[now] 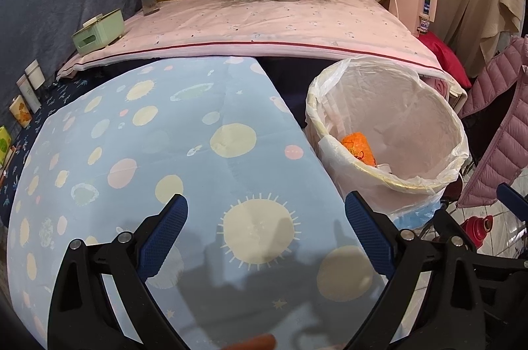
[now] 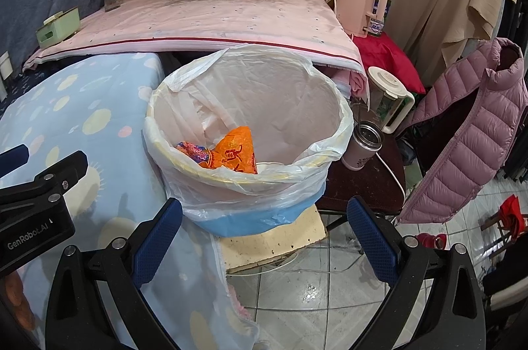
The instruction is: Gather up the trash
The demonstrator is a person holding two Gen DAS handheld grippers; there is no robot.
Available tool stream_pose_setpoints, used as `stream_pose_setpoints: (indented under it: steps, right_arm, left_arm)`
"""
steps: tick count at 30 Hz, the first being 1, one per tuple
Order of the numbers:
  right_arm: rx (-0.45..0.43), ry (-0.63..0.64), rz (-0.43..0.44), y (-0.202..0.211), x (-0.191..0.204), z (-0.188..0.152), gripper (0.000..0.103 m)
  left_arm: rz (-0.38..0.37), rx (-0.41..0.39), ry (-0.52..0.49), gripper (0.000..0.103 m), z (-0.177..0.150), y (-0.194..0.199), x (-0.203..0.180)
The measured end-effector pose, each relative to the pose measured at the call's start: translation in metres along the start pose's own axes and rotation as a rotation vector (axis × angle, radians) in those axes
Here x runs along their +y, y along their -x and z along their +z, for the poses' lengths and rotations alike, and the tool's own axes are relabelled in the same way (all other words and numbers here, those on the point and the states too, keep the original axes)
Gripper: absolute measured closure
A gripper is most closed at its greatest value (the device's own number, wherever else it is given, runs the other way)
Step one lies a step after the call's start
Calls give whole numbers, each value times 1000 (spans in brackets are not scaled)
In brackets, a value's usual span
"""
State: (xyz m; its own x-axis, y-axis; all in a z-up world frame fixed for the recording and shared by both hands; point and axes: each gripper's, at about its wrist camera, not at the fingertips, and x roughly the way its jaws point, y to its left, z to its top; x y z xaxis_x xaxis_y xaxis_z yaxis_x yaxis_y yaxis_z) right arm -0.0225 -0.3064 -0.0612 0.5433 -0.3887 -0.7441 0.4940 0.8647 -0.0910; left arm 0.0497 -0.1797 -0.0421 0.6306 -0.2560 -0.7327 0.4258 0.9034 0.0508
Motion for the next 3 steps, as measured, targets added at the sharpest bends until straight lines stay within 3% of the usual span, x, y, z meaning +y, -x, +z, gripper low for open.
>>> stream_pose_setpoints:
  steps: [3]
  right_arm:
    - [3, -3, -2, -2, -2, 0, 7]
  left_arm:
    - [-7, 6, -5, 11, 1, -2, -1]
